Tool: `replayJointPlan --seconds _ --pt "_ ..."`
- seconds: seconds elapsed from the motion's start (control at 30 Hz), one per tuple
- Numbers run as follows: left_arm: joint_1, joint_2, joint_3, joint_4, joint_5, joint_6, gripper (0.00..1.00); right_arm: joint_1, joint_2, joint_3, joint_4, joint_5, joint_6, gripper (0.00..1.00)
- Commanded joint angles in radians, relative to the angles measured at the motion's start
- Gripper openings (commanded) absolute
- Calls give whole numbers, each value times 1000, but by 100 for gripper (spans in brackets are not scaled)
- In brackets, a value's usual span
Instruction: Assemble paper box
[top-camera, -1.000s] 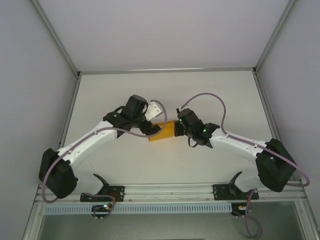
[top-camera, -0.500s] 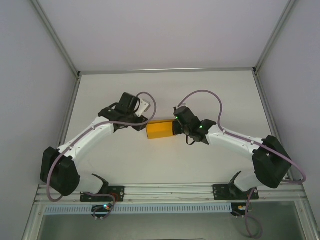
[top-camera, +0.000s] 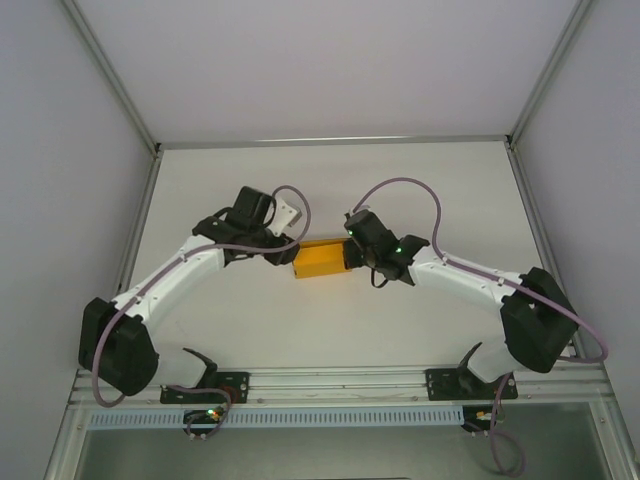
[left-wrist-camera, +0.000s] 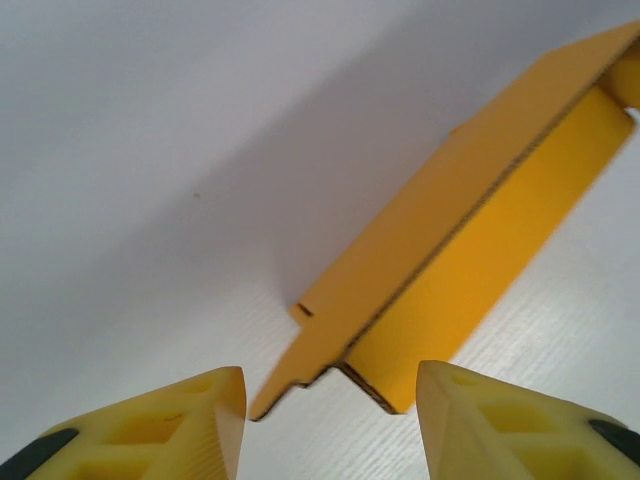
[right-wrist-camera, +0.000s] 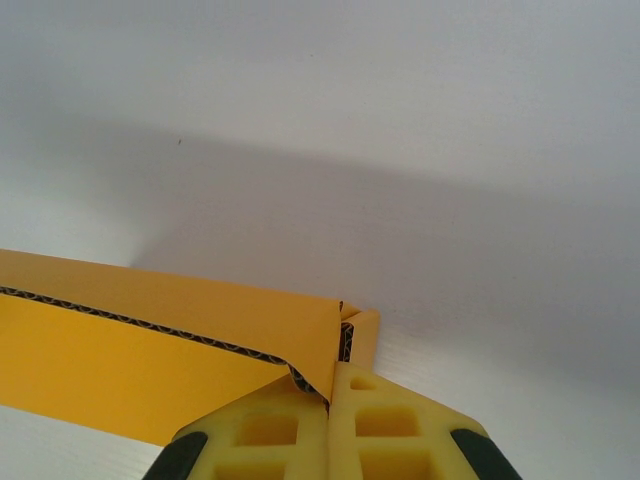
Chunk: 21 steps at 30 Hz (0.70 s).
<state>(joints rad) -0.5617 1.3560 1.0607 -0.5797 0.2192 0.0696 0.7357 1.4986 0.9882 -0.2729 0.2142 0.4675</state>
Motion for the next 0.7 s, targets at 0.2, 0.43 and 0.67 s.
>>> replayJointPlan --seconds 0.2,0.43,0.67 --pt "65 34 9 -3 182 119 38 8 82 -34 -213 -65 -23 0" --pt "64 29 0 -17 107 105 28 8 75 -33 -223 -61 -26 0" --pt "63 35 -1 2 80 83 24 8 71 -33 -223 -58 -28 0"
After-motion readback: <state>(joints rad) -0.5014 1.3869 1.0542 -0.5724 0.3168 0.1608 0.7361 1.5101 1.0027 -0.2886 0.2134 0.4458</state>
